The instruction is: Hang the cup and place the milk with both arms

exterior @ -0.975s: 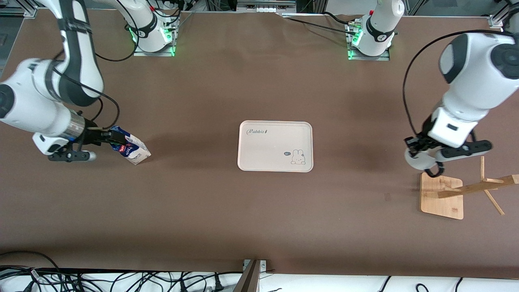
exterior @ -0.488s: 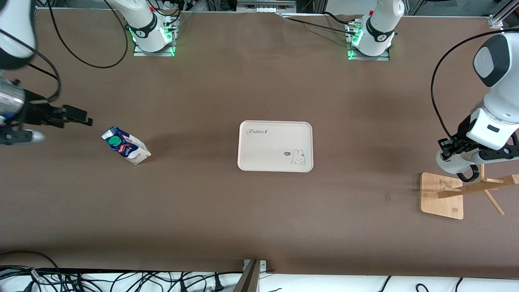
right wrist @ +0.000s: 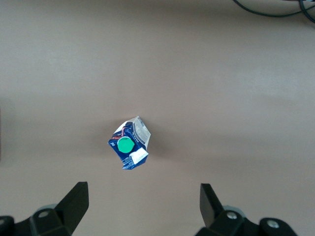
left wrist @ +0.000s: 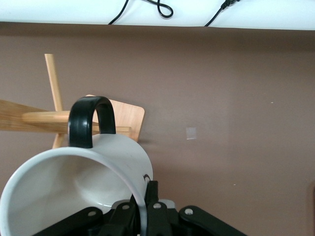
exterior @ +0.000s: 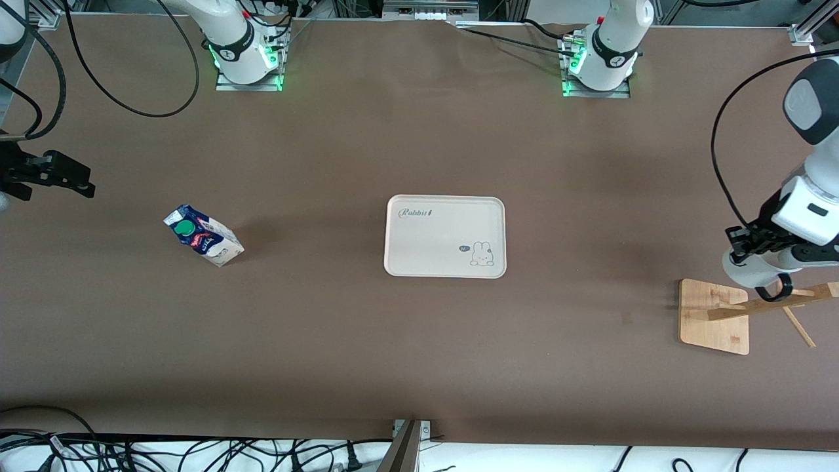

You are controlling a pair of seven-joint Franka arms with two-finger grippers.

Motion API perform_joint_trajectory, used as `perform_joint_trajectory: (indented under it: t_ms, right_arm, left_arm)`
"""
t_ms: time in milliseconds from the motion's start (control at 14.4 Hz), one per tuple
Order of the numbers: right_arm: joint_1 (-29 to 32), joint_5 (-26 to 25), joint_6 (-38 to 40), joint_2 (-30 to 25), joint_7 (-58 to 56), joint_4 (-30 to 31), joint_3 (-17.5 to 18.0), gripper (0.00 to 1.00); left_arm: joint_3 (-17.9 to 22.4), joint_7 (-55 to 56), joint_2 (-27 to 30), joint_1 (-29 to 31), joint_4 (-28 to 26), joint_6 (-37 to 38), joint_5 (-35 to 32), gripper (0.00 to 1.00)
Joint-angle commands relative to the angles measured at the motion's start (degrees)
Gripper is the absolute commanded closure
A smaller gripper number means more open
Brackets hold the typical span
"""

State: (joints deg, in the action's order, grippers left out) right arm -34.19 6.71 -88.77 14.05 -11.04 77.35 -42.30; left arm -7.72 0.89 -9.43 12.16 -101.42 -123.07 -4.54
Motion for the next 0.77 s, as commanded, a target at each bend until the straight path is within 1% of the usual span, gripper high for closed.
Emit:
perform_joint_trajectory:
  t_ms: [0, 70, 139, 209, 279, 348, 418, 557, 627, 697]
  right_arm:
    - [4.47, -1.0, 4.12, -0.25, -1.0, -1.58, 3.69, 0.0]
    - [8.05, -3.7, 4.05, -0.43, -1.0, -1.67, 9.11, 0.0]
    - [12.7, -7.38, 3.96, -0.51, -1.0, -1.67, 16.91, 0.0]
    - [16.75, -10.29, 4.31, -0.51, -0.91, -1.67, 22.99, 0.0]
    - [18.53, -12.66, 4.66, -0.6, -0.48, -1.5, 25.84, 0.0]
    - [19.68, -12.25, 4.75, -1.3, -0.04, -1.32, 26.13, 0.0]
    - [21.69, -10.77, 4.58, -1.48, -0.03, -0.8, 26.39, 0.0]
    - [26.08, -5.33, 3.88, -1.57, -0.21, -0.36, 28.67, 0.0]
    - [28.72, -3.13, 2.57, -1.57, -0.21, -0.27, 30.16, 0.0]
    - [30.4, -1.89, 0.81, -1.57, -0.21, -0.27, 31.48, 0.0]
  left_arm:
    - [0.6, -3.7, -2.17, 0.41, 3.24, 0.72, 0.94, 1.0]
    - [0.69, -4.49, -2.26, 0.58, 3.33, 0.81, 0.94, 1.0]
    - [0.86, -5.45, -2.35, 0.67, 3.33, 0.72, 0.94, 1.0]
    - [0.95, -5.9, -2.69, 0.76, 3.33, 0.55, 0.94, 1.0]
    - [1.22, -6.07, -2.79, 0.84, 3.24, -0.24, 0.94, 1.0]
    - [1.3, -6.08, -3.13, 0.85, 3.24, -1.2, 0.85, 1.0]
    - [1.31, -6.51, -3.57, 0.93, 2.98, -1.99, 0.76, 1.0]
    - [1.39, -7.13, -4.01, 1.02, 2.63, -2.35, 0.68, 1.0]
    - [1.39, -6.96, -4.02, 1.02, 2.37, -2.35, 0.41, 0.84]
    - [1.39, -6.78, -4.1, 1.02, 2.36, -2.44, 0.32, 0.33]
